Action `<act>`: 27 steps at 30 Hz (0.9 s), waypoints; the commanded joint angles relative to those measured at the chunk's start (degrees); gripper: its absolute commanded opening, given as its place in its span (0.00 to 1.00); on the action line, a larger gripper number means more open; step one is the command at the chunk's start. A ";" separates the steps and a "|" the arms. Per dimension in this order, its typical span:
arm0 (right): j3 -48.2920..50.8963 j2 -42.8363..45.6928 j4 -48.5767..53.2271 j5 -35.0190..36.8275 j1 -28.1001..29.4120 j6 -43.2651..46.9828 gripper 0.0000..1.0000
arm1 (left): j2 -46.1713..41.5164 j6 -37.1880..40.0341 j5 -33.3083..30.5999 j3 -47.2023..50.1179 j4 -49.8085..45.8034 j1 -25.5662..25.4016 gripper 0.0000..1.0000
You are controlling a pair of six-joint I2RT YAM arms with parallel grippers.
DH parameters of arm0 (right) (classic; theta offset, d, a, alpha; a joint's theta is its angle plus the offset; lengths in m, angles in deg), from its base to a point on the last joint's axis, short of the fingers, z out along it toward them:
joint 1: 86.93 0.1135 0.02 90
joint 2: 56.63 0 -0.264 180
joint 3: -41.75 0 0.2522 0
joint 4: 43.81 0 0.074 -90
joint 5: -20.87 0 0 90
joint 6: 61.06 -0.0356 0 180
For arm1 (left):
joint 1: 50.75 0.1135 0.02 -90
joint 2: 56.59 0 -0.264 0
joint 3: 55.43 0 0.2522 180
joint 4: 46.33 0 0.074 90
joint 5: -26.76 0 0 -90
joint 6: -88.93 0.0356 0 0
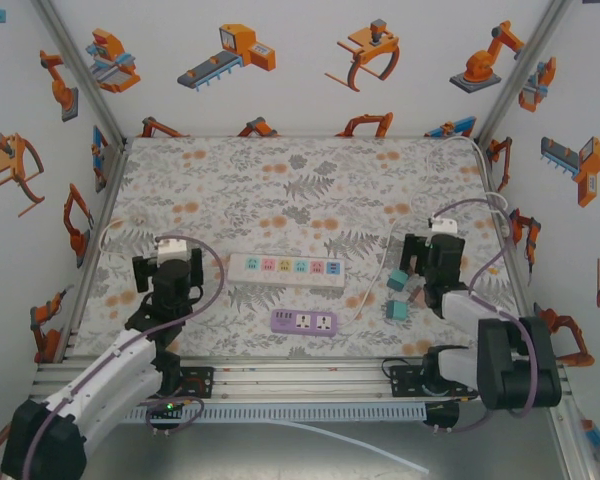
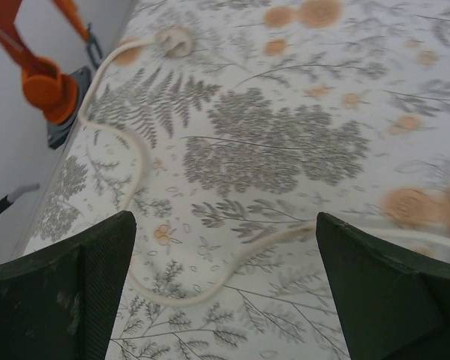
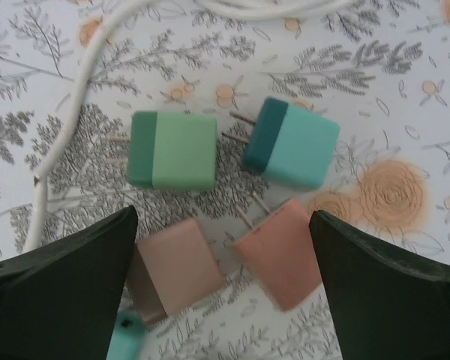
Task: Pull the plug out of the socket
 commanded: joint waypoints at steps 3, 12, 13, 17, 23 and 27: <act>-2.07 -8.49 -18.39 0.39 0.52 5.83 0.99 | 6.60 -0.32 14.75 3.87 20.50 12.51 0.97; -2.35 -18.88 -28.32 -2.22 -2.19 3.54 0.99 | 31.52 -0.80 29.78 -3.61 35.59 21.43 0.97; -2.23 -17.52 -26.06 -1.72 -2.14 3.01 0.99 | 33.74 -0.82 30.71 -4.97 36.31 21.88 0.97; -2.19 -18.13 -27.29 3.13 -2.08 1.48 0.99 | 42.64 -3.41 34.44 -7.22 41.01 24.08 0.97; -3.55 -18.07 -24.40 6.25 -2.10 0.01 0.99 | 47.97 -2.40 34.24 -11.53 38.23 23.58 0.97; -3.60 -18.05 -24.45 6.31 -2.05 0.03 0.99 | 47.89 -2.08 33.89 -11.43 38.20 23.08 0.97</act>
